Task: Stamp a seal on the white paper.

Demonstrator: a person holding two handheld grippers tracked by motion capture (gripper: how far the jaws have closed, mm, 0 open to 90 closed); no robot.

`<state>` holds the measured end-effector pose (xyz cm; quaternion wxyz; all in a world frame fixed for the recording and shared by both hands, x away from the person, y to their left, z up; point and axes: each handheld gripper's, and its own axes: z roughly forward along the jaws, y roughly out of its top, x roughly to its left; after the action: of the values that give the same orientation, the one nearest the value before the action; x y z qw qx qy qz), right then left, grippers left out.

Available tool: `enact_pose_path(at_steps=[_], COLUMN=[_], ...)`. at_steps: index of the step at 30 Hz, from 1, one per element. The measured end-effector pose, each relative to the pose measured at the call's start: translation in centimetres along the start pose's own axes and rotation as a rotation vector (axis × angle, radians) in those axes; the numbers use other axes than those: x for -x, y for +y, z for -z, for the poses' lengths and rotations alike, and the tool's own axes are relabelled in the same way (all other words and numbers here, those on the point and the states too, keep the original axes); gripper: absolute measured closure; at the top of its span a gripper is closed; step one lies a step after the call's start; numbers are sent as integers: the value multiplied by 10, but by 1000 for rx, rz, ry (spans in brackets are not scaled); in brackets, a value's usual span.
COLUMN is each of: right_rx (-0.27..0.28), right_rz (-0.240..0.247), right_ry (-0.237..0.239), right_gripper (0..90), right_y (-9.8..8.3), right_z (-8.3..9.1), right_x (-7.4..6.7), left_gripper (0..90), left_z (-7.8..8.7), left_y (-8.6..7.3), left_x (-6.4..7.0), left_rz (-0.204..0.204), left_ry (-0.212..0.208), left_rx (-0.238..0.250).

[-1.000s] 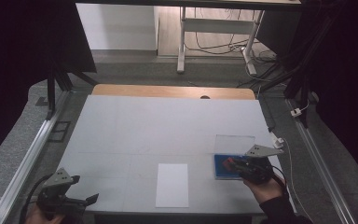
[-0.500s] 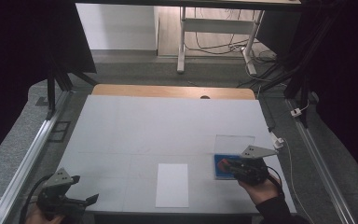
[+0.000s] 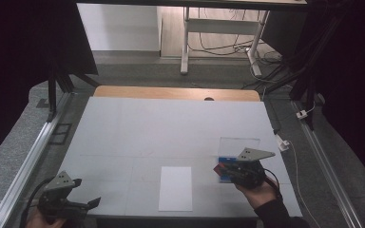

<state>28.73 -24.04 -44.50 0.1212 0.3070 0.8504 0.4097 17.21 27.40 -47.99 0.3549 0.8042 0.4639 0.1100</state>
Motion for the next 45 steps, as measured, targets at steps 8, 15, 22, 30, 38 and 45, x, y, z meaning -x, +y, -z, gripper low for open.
enact_pose_path(at_steps=[8,15,22,30,38,45], right_rx=[-26,-16,-35,-59,-74,-94], right_rz=[41,42,55,88,106,149], right_ry=[29,56,69,91,113,149], right_gripper=[804,804,804,804,804,804], right_y=[4,8,13,18,20,25], right_z=[-8,-15,-26,-38,-49,-63], right_x=[-8,-13,-21,-31,-39,-51], left_gripper=[39,40,41,41,41,41], left_z=[-1,-1,-1,-1,-1,-1], left_y=[1,1,1,1,1,1], left_x=[0,0,0,0,-1,0], left_rz=[-1,-2,-4,-4,-1,-2], left_ry=[0,0,-1,0,-1,-2], left_rx=[-1,-3,-5,-5,-4,-6])
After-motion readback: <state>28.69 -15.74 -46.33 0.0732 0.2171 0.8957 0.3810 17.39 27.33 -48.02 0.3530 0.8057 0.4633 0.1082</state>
